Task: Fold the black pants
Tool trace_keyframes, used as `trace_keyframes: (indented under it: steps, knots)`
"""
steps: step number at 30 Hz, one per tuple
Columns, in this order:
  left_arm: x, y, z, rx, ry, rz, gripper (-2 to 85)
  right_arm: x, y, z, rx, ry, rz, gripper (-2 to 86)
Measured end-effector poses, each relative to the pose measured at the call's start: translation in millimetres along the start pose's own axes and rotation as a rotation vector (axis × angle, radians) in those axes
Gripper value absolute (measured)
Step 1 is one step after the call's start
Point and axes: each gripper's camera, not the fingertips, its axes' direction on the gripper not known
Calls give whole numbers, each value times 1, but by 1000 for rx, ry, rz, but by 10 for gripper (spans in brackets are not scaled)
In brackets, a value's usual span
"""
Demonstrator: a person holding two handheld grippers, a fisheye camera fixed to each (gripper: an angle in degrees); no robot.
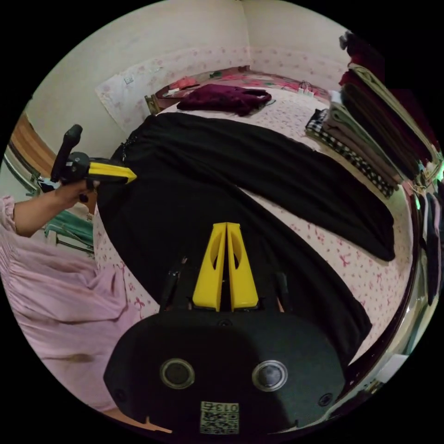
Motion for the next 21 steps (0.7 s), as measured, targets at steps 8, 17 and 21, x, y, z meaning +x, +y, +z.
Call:
trace_keyframes:
  steps: [8, 17, 21]
  knots:
    - [-61, 17, -12, 45, 4, -39, -2, 42, -39, 48, -54, -35, -10, 5]
    - [-232, -65, -27, 45, -243, -76, 46, 155, -173, 62, 24, 86, -46, 42]
    - [-293, -107, -22, -44, -362, 14, 79, 180, -234, 91, -31, 84, -100, 73]
